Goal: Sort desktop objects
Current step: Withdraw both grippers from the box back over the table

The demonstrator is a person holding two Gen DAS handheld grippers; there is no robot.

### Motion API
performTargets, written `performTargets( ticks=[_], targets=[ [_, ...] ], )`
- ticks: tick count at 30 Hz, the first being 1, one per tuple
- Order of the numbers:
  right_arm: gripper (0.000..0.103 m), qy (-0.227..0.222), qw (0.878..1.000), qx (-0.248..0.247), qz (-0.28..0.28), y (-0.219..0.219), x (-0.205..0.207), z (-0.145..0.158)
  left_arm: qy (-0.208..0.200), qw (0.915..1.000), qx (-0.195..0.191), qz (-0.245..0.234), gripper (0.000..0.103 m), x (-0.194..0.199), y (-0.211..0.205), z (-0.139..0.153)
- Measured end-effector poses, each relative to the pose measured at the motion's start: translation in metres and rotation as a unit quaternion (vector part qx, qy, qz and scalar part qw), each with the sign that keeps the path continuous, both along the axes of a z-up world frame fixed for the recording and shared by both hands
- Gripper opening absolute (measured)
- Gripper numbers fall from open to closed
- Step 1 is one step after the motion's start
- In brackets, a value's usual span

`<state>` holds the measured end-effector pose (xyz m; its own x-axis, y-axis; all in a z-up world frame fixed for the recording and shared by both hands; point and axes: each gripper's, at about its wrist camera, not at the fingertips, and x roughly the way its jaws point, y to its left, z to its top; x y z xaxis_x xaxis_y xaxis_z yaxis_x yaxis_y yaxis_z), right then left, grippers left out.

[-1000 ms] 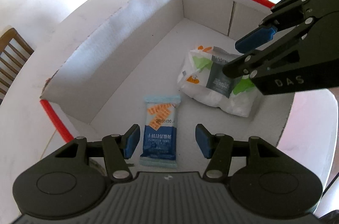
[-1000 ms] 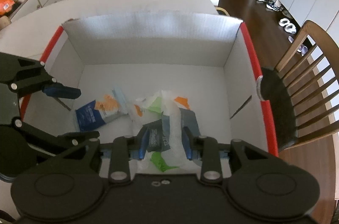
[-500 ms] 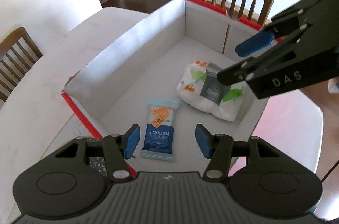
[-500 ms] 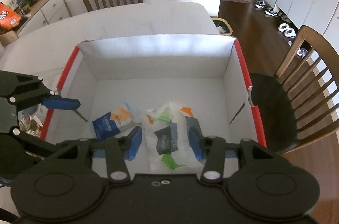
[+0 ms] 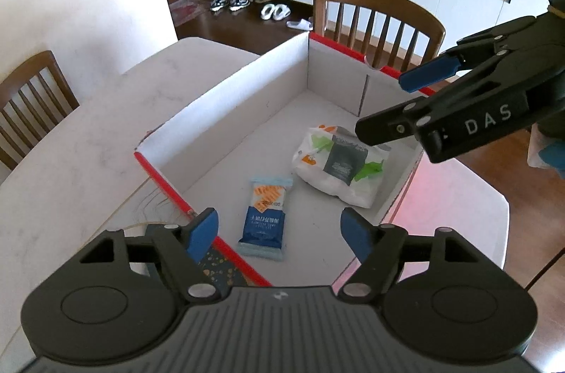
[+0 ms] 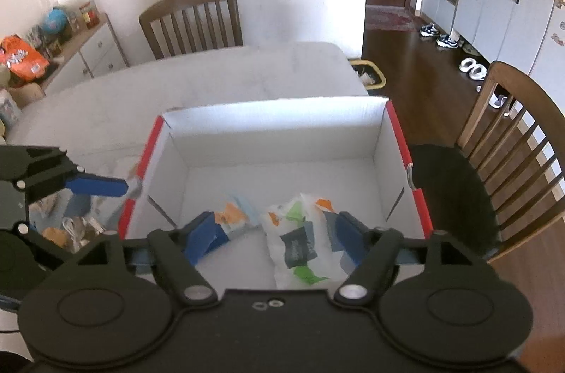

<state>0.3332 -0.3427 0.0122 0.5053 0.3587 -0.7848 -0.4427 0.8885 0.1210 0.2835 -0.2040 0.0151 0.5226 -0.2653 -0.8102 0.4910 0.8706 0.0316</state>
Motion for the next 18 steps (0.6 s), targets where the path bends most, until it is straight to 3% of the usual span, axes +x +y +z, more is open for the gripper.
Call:
performTargets(
  ticks=[3, 9, 13, 18],
  targets=[
    [0.083, -0.007, 1.0, 0.007, -0.006, 0.002, -0.007, 0.006, -0.004, 0.9999, -0.01, -0.002, 0.085, -0.008, 0.007, 0.005],
    [0.085, -0.016, 1.0, 0.016, -0.02, 0.005, -0.021, 0.013, -0.01, 0.9996, -0.025, -0.007, 0.088, -0.023, 0.021, 0.012],
    [0.086, -0.018, 0.999, 0.02, -0.028, 0.01, -0.03, 0.014, -0.018, 0.9993, -0.031, -0.008, 0.102, -0.032, 0.031, 0.015],
    [0.087, -0.018, 0.999, 0.032, -0.035, 0.02, -0.045, 0.015, -0.023, 0.9989, -0.04, -0.006, 0.103, -0.045, 0.049, 0.017]
  ],
)
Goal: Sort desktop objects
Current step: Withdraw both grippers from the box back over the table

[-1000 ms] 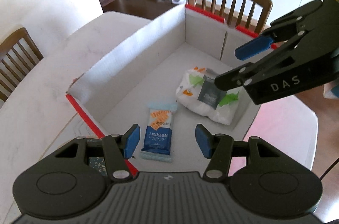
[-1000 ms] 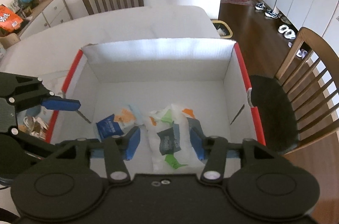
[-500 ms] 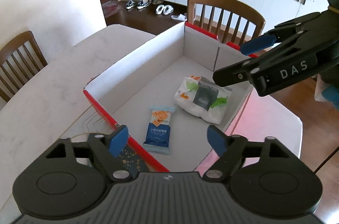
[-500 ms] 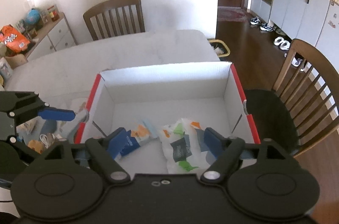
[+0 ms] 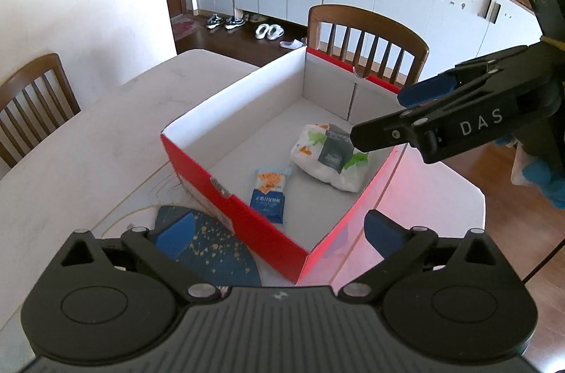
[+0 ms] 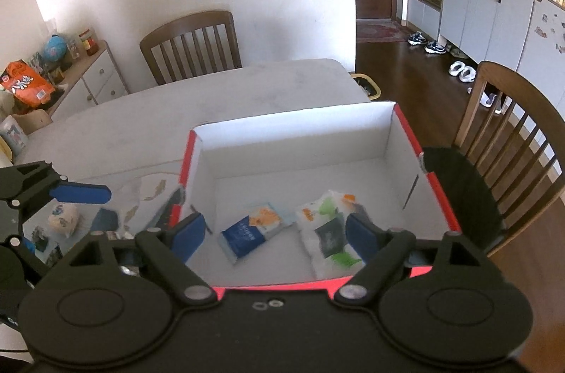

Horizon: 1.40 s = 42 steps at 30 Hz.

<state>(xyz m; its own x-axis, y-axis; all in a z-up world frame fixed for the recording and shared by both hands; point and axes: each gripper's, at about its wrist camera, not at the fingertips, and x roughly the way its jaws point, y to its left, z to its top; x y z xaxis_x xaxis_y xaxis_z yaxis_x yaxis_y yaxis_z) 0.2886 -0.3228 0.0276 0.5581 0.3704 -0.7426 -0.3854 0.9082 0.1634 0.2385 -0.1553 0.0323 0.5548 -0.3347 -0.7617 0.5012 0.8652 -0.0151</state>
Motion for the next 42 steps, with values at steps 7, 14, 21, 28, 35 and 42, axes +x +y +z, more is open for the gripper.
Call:
performTargets(
  ticks=[7, 14, 21, 28, 35, 42],
  targets=[
    [0.088, 0.003, 1.0, -0.001, -0.012, 0.016, -0.02, -0.003, -0.001, 0.9998, -0.013, 0.014, 0.103, -0.02, 0.028, -0.002],
    [0.088, 0.012, 1.0, -0.003, -0.011, 0.039, -0.043, -0.01, -0.02, 0.999, -0.018, 0.036, 0.103, -0.042, 0.064, 0.001],
    [0.088, 0.012, 1.0, -0.01, 0.002, 0.067, -0.061, -0.012, -0.029, 0.9973, -0.026, 0.062, 0.103, -0.059, 0.104, 0.004],
    [0.088, 0.016, 1.0, -0.007, 0.026, 0.096, -0.078, -0.013, -0.031, 0.9958, -0.027, 0.081, 0.103, -0.073, 0.135, 0.003],
    [0.088, 0.008, 0.999, -0.015, 0.042, 0.124, -0.092, -0.016, -0.026, 0.9936, -0.032, 0.105, 0.103, -0.085, 0.166, -0.001],
    [0.088, 0.007, 0.998, -0.02, 0.056, 0.144, -0.1, -0.02, -0.025, 0.9898, -0.042, 0.134, 0.103, -0.094, 0.195, -0.007]
  ],
)
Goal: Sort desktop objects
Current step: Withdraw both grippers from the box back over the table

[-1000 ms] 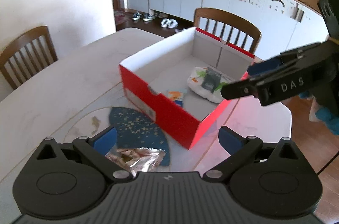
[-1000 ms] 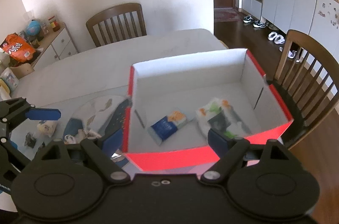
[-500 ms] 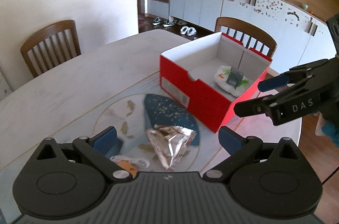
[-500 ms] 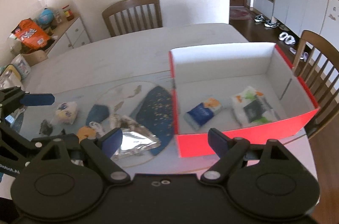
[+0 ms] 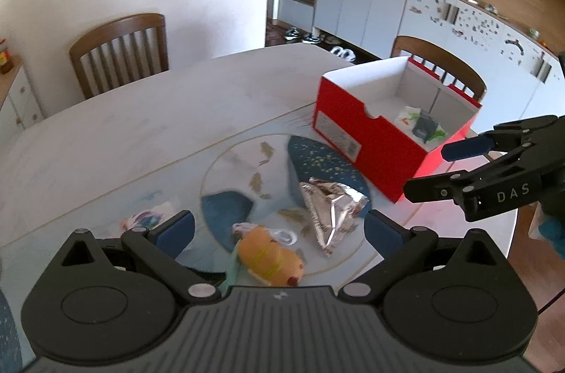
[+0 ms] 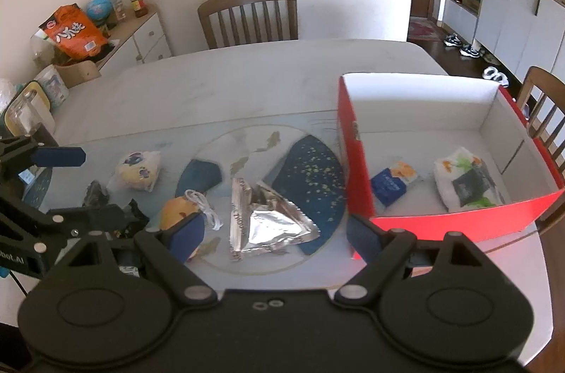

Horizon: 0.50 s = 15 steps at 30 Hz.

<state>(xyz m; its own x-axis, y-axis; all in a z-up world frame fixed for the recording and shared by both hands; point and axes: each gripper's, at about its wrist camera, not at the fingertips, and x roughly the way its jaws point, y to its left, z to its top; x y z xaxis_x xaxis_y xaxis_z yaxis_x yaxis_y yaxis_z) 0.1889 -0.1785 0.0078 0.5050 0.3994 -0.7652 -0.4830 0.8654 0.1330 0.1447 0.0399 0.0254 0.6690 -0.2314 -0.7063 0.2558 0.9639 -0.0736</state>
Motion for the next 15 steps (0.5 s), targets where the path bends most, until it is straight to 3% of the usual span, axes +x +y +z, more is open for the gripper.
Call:
performTargets(
  ticks=[15],
  targets=[
    [0.087, -0.006, 0.999, -0.015, 0.044, 0.044, -0.017, -0.016, 0.004, 0.9988, -0.005, 0.049, 0.102, -0.017, 0.047, -0.021]
  ],
)
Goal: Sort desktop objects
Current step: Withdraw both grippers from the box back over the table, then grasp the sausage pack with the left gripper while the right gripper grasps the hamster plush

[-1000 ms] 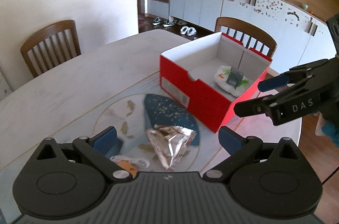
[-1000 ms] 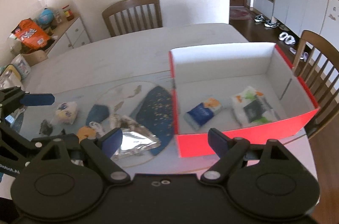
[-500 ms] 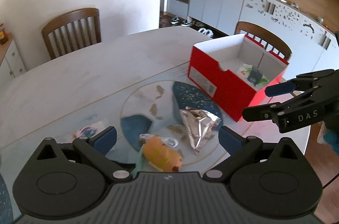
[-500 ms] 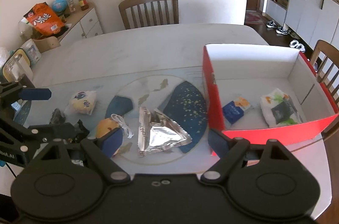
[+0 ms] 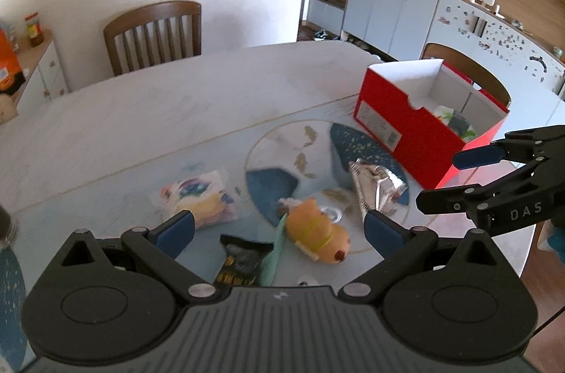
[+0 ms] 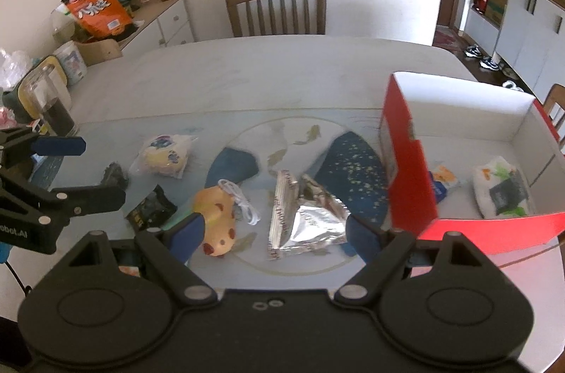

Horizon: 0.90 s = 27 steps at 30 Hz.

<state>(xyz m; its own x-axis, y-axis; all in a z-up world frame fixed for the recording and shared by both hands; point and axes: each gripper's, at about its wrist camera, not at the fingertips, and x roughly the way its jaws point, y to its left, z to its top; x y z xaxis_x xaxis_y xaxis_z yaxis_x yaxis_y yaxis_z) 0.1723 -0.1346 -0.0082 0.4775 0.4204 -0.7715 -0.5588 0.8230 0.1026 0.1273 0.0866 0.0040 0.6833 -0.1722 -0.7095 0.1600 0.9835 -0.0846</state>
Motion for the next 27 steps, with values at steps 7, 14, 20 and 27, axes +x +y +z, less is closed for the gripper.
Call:
performTargets(
  ticks=[7, 14, 20, 27],
  targets=[
    [0.087, 0.001, 1.0, -0.007, 0.011, 0.013, -0.004, -0.01, 0.007, 0.9995, 0.004, 0.03, 0.102, -0.011, 0.021, -0.015],
    [0.087, 0.005, 1.0, -0.013, 0.015, 0.019, -0.007, -0.019, 0.02, 0.9982, 0.006, 0.057, 0.102, -0.023, 0.044, -0.034],
    [0.086, 0.011, 1.0, -0.015, 0.019, 0.024, -0.008, -0.028, 0.039, 0.9964, 0.006, 0.075, 0.102, -0.034, 0.06, -0.055],
    [0.085, 0.02, 0.999, -0.02, 0.028, 0.031, -0.011, -0.039, 0.048, 0.9978, -0.006, 0.046, 0.102, -0.047, 0.054, -0.071]
  ],
)
